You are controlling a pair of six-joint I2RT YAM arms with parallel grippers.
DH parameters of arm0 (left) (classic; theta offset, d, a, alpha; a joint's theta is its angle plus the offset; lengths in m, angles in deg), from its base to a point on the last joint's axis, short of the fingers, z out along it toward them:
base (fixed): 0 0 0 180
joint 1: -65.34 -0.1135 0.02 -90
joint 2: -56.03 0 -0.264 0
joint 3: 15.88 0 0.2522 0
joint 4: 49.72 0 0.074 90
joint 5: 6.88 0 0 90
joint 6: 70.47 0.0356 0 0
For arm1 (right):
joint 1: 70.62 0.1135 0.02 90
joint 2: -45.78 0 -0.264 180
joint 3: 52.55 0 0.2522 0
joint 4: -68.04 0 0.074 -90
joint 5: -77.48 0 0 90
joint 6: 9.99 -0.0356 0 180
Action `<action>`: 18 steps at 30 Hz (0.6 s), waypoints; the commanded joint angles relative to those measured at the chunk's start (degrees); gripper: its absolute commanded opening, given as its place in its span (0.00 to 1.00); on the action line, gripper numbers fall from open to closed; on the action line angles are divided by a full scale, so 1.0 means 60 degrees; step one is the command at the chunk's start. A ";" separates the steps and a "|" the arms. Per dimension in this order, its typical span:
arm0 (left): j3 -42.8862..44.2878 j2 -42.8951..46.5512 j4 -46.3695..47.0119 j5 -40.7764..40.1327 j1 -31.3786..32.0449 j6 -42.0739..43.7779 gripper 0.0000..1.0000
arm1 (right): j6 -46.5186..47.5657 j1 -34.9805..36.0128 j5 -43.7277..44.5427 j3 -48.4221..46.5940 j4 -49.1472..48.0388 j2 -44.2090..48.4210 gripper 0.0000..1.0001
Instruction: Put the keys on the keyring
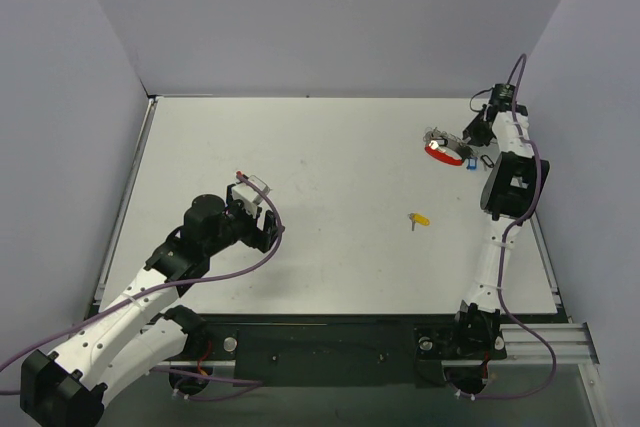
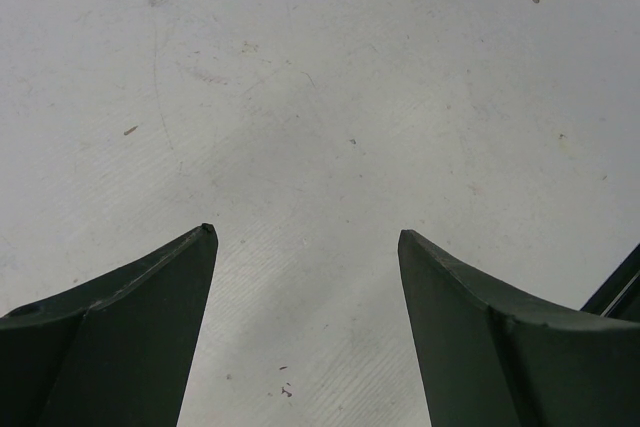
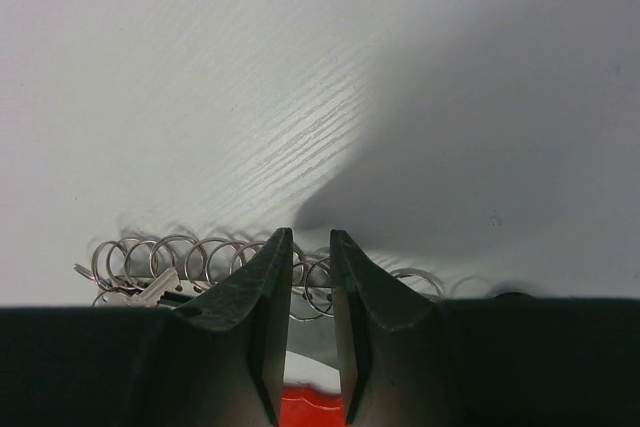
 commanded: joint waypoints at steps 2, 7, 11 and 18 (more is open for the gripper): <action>0.0163 0.0075 0.0359 0.0193 -0.0065 0.0135 0.83 | -0.0237 0.0008 0.0046 0.0270 0.0160 0.0247 0.19; 0.0178 0.0104 0.0359 0.0179 -0.0080 0.0135 0.83 | -0.0252 -0.0007 -0.0086 0.0489 0.0101 0.0393 0.20; 0.0178 0.0075 0.0345 0.0222 -0.0065 0.0135 0.83 | -0.0238 -0.0095 -0.0699 0.0884 -0.0206 0.0730 0.24; 0.0192 0.0148 0.0359 0.0354 -0.0065 0.0135 0.83 | 0.0289 -0.0110 -0.1272 0.1499 -0.0193 0.1302 0.26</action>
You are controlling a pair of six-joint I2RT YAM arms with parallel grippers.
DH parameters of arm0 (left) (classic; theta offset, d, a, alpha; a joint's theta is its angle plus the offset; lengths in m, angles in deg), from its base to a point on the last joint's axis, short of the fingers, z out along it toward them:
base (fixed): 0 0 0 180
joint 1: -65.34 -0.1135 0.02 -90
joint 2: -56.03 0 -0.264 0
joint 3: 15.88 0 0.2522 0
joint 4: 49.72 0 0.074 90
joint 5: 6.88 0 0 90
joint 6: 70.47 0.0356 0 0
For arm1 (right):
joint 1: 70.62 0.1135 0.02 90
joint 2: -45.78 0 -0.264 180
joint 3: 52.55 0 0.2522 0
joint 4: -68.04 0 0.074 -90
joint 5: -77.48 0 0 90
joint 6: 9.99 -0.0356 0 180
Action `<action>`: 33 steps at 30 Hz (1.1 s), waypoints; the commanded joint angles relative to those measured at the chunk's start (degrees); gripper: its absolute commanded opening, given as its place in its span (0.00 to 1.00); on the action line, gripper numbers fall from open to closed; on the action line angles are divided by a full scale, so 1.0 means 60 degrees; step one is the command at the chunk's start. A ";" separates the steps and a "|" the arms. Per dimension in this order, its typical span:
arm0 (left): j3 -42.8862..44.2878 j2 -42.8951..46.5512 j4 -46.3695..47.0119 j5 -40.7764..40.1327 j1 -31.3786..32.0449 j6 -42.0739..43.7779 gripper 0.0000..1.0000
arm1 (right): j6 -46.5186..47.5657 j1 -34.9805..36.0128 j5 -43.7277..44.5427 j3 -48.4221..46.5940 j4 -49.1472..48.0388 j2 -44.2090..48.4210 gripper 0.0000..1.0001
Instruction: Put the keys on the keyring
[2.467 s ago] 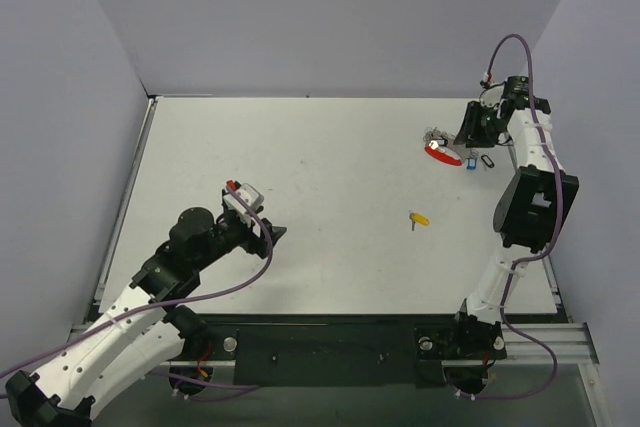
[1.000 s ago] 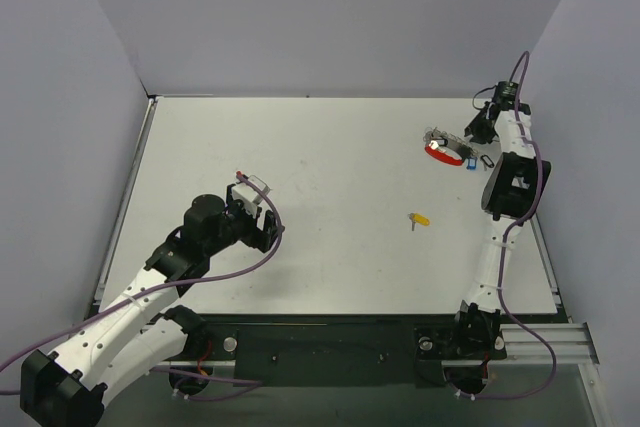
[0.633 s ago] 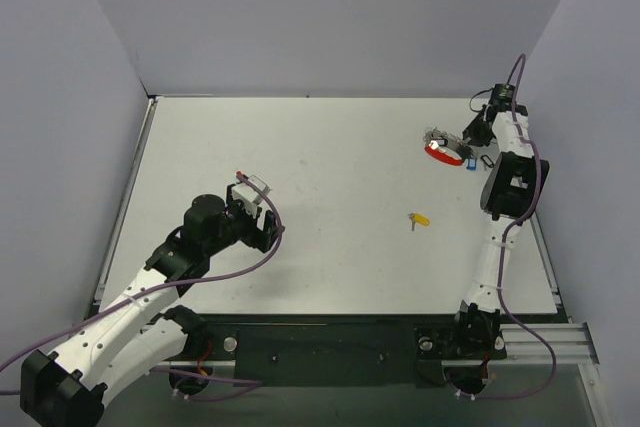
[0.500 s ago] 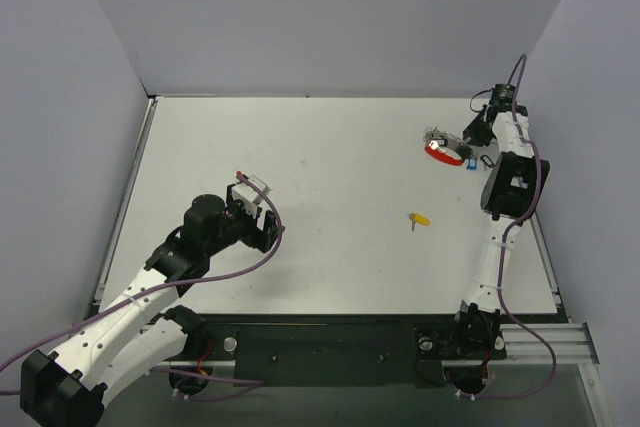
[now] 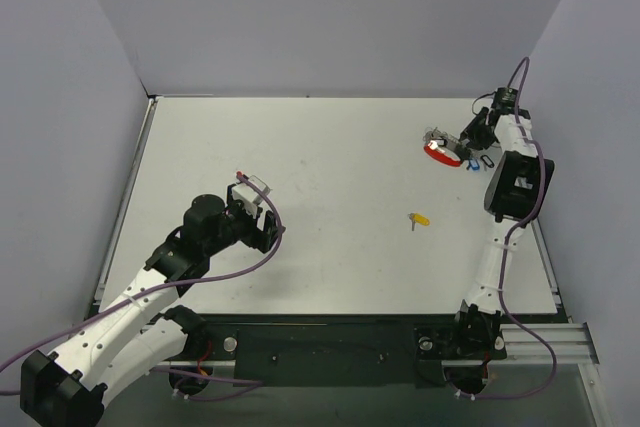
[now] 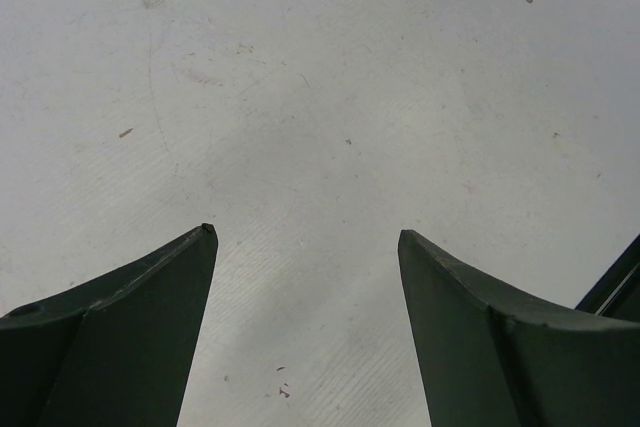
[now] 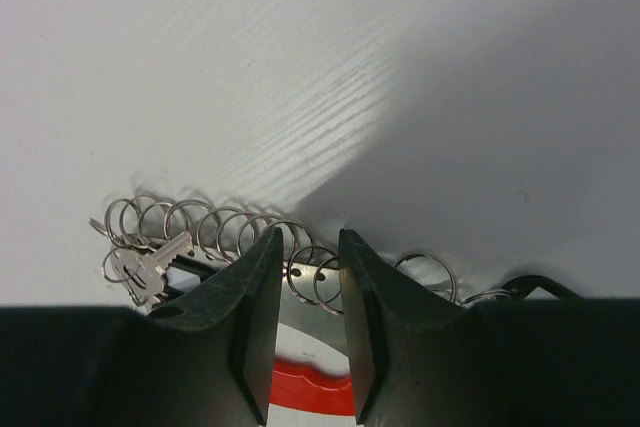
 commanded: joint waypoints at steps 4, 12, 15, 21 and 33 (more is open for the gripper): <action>0.0221 0.0243 0.0345 0.0318 -0.0058 0.0132 0.83 | 0.0541 0.0135 -0.0636 0.1360 0.0650 0.1183 0.25; 0.0222 0.0448 0.0359 0.0538 -0.0058 0.0088 0.83 | 0.1172 0.0457 -0.1135 0.3310 0.0709 0.2793 0.25; 0.0192 0.0595 0.0388 0.0538 -0.0043 0.0058 0.83 | 0.1435 0.0414 -0.1017 0.3487 0.0694 0.3394 0.31; 0.0163 0.0712 0.0388 0.0523 -0.0043 0.0044 0.83 | 0.2590 0.0399 -0.0900 0.3618 0.0928 0.4360 0.38; 0.0178 0.0654 0.0374 0.0523 -0.0043 0.0044 0.83 | 0.4995 0.0881 -0.0596 0.3139 0.2260 0.3939 0.40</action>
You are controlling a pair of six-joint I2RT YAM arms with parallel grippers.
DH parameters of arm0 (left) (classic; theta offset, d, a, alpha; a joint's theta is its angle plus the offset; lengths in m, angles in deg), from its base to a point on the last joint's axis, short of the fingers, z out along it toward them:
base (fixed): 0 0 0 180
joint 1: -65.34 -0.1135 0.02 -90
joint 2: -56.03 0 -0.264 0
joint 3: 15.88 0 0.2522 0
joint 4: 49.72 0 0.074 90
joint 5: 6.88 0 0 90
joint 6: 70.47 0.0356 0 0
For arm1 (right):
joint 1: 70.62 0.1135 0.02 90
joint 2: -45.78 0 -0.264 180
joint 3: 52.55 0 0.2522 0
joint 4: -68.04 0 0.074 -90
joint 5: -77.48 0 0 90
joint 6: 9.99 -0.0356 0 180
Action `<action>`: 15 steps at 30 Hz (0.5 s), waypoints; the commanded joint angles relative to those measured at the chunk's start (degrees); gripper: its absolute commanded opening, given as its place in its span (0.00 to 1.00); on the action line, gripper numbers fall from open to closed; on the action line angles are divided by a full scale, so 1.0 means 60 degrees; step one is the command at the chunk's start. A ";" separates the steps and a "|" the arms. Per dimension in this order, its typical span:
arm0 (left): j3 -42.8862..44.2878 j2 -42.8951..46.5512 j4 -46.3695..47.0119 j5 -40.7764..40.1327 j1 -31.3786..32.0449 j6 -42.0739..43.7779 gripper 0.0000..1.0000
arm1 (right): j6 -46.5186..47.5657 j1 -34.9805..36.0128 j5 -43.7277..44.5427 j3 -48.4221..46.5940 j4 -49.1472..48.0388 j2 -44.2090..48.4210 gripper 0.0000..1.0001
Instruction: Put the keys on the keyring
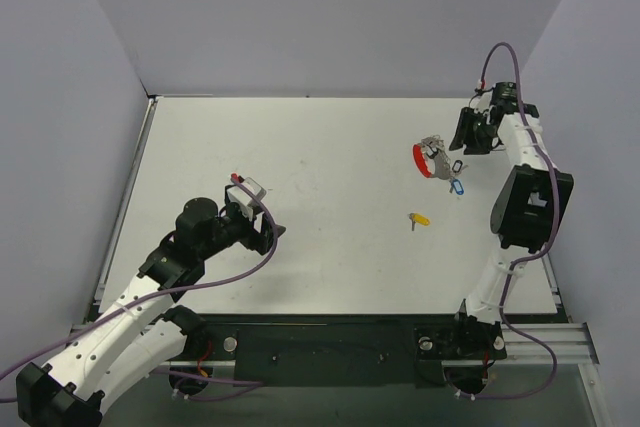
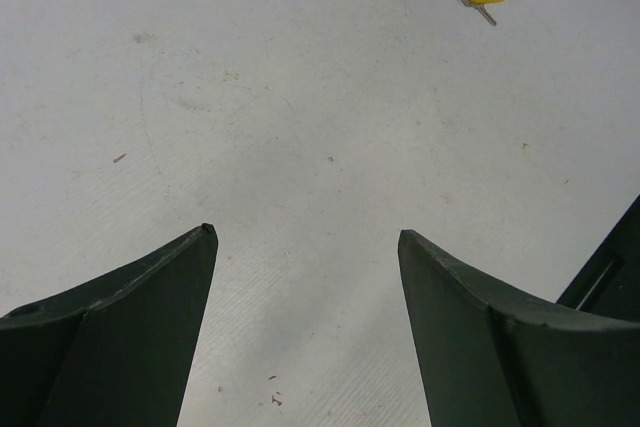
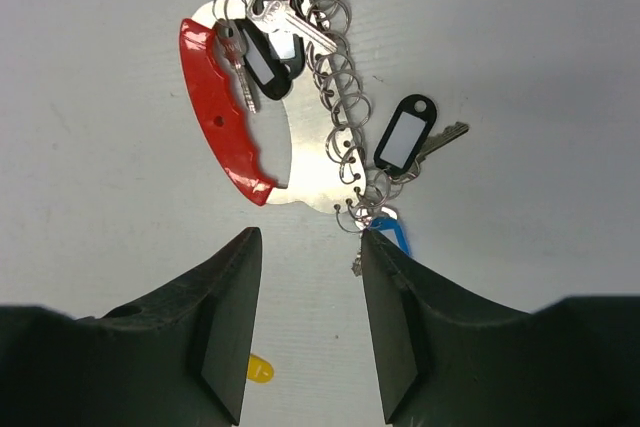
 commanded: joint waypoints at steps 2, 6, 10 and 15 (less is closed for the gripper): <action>0.0163 0.0013 0.0399 0.0126 -0.0058 0.0055 0.83 | 0.0956 0.0416 0.0934 -0.0995 0.1231 -0.0948 0.39; 0.0192 -0.0090 0.0370 0.0199 -0.0058 0.0069 0.84 | 0.0663 0.0460 0.1271 -0.1362 0.1319 -0.1432 0.33; 0.0207 -0.0134 0.0356 0.0229 -0.0058 0.0069 0.83 | 0.0385 0.0460 0.1389 -0.1538 0.1349 -0.1885 0.31; 0.0236 -0.0280 0.0385 0.0345 -0.0087 0.0069 0.83 | 0.0370 0.0460 0.1390 -0.1480 0.1363 -0.2077 0.28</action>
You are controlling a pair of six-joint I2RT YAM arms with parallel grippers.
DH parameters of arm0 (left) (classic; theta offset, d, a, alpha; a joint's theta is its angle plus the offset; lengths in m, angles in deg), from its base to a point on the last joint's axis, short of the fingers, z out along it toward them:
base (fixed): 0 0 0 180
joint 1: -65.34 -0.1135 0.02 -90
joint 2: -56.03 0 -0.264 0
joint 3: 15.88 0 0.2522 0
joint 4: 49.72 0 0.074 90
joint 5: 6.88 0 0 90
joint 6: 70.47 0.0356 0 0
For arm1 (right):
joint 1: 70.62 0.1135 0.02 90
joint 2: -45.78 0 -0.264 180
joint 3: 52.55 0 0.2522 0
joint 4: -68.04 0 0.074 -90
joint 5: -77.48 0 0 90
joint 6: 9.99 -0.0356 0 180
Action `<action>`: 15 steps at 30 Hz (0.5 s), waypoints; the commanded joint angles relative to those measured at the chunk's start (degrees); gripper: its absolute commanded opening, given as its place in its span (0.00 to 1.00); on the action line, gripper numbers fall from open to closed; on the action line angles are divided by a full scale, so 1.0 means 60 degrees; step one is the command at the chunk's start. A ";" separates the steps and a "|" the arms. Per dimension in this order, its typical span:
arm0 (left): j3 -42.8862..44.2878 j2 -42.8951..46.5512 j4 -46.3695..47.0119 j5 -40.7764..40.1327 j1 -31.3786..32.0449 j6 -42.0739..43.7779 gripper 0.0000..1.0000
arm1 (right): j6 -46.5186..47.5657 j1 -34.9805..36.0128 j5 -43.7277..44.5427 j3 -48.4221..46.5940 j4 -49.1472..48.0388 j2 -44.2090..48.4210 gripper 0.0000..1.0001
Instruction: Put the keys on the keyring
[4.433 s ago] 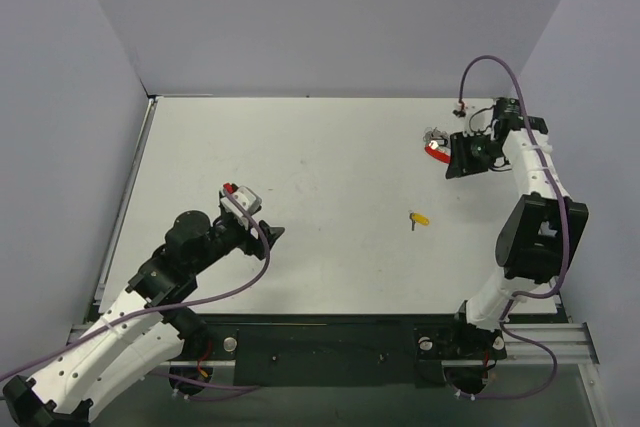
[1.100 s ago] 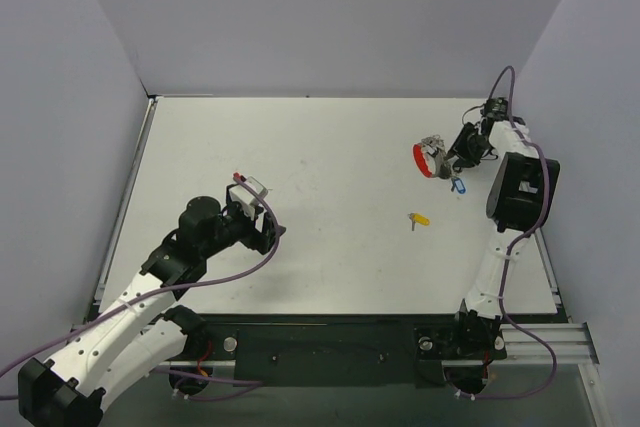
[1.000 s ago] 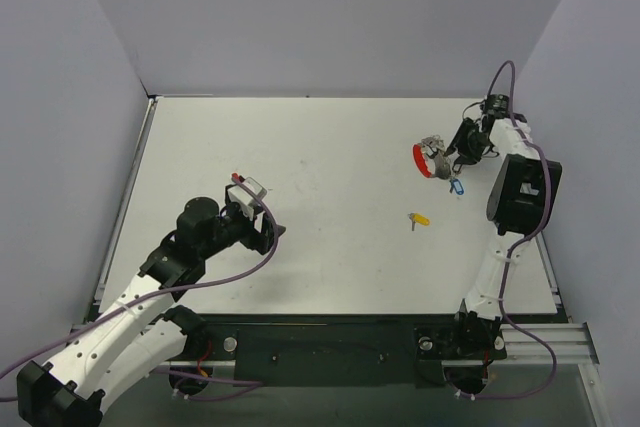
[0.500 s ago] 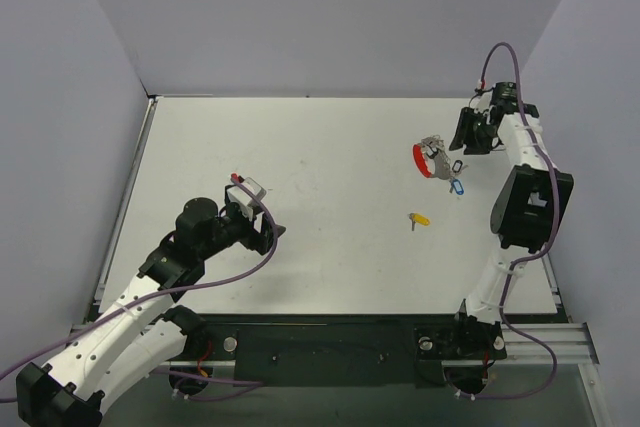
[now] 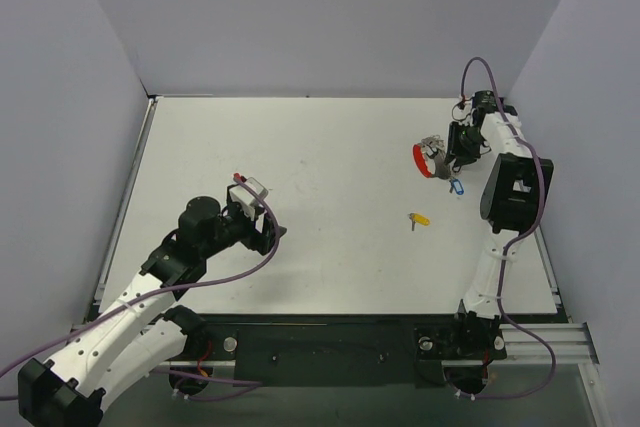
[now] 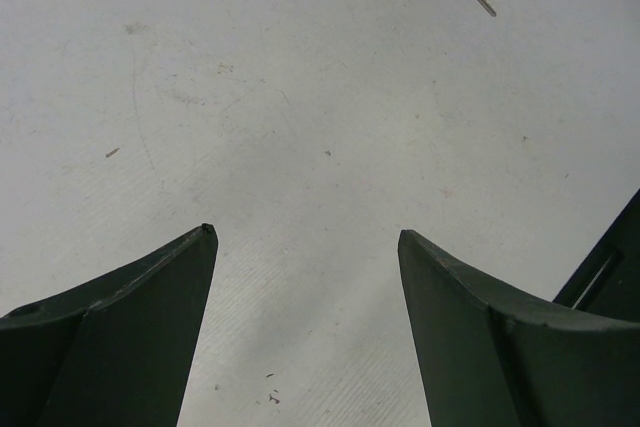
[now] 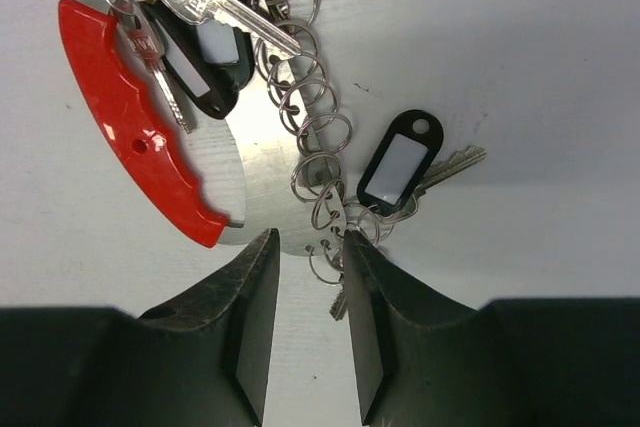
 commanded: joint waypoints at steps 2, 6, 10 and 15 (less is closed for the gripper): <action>0.0266 -0.0164 0.0327 0.0350 -0.0087 0.0070 0.83 | -0.0148 -0.0024 0.0260 -0.0314 0.0423 -0.0183 0.25; 0.0280 -0.0150 0.0297 0.0350 -0.0087 0.0084 0.83 | -0.0411 -0.0024 0.0304 -0.0417 0.0423 -0.0388 0.23; 0.0266 -0.0150 0.0356 0.0394 -0.0087 0.0069 0.83 | -0.0455 -0.0024 0.0392 -0.0548 0.0438 -0.0505 0.22; 0.0295 -0.0223 0.0297 0.0452 -0.0087 0.0069 0.84 | -0.0470 -0.0024 0.0597 -0.0827 0.0555 -0.0769 0.19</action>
